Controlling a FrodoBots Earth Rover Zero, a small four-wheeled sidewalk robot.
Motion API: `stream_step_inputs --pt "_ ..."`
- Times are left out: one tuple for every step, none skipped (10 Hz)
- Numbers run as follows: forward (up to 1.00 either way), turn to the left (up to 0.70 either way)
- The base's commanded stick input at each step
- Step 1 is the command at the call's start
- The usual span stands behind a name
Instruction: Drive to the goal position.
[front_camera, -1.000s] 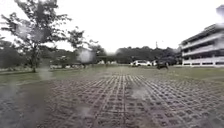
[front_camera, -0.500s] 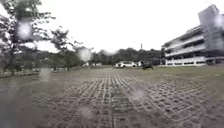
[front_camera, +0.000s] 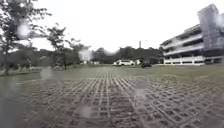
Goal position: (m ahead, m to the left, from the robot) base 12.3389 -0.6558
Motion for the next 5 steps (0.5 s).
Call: stream_step_inputs --pt "0.85 0.00" --pt "0.85 0.00" --pt "0.85 0.00" --pt "0.85 0.00" --pt "0.85 0.00"
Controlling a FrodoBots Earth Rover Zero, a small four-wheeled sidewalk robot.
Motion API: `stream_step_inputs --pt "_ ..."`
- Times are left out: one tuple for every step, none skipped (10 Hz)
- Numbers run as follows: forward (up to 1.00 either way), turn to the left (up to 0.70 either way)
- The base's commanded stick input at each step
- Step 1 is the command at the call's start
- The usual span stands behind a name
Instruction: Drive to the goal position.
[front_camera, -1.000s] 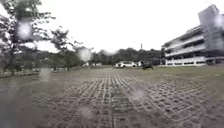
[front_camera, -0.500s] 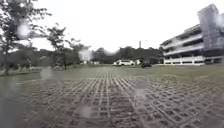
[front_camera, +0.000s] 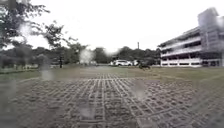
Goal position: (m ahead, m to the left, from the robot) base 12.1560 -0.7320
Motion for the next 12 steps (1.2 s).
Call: stream_step_inputs --pt "0.85 0.00" --pt "0.85 0.00" --pt "0.85 0.00" --pt "0.85 0.00" --pt "0.85 0.00" --pt "0.85 0.00" --pt "0.85 0.00" --pt "0.85 0.00" --pt "0.85 0.00" --pt "0.85 0.00" --pt "0.85 0.00" --pt "0.85 0.00"
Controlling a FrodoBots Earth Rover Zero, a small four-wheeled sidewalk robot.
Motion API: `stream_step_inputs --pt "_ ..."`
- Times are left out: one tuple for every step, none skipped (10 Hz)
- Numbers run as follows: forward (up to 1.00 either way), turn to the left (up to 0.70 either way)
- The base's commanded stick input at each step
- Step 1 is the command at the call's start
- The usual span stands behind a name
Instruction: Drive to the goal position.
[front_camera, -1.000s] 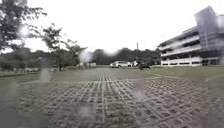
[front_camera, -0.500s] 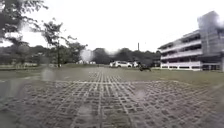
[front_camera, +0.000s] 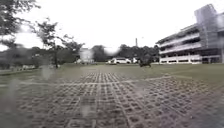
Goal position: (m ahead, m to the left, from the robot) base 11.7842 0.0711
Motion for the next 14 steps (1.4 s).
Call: stream_step_inputs --pt "0.85 0.00" --pt "0.85 0.00" --pt "0.85 0.00" --pt "0.85 0.00" --pt "0.85 0.00" --pt "0.85 0.00" --pt "0.85 0.00" --pt "0.85 0.00" --pt "0.85 0.00" --pt "0.85 0.00" --pt "0.85 0.00" --pt "0.85 0.00" --pt "0.85 0.00" --pt "0.85 0.00"
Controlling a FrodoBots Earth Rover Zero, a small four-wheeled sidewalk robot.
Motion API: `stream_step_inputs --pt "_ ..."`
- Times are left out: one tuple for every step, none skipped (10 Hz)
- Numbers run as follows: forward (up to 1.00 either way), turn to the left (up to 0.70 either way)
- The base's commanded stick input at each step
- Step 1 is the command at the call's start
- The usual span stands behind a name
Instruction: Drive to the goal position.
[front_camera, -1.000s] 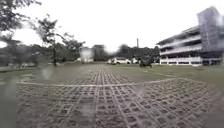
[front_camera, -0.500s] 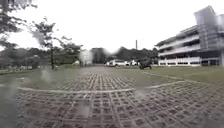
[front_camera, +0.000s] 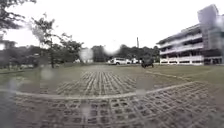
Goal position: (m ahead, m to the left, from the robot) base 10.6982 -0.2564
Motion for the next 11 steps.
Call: stream_step_inputs --pt "0.85 0.00" --pt "0.85 0.00" --pt "0.85 0.00" --pt "0.85 0.00" --pt "0.85 0.00" --pt "0.85 0.00" --pt "0.85 0.00" --pt "0.85 0.00" --pt "0.85 0.00" --pt "0.85 0.00" --pt "0.85 0.00"
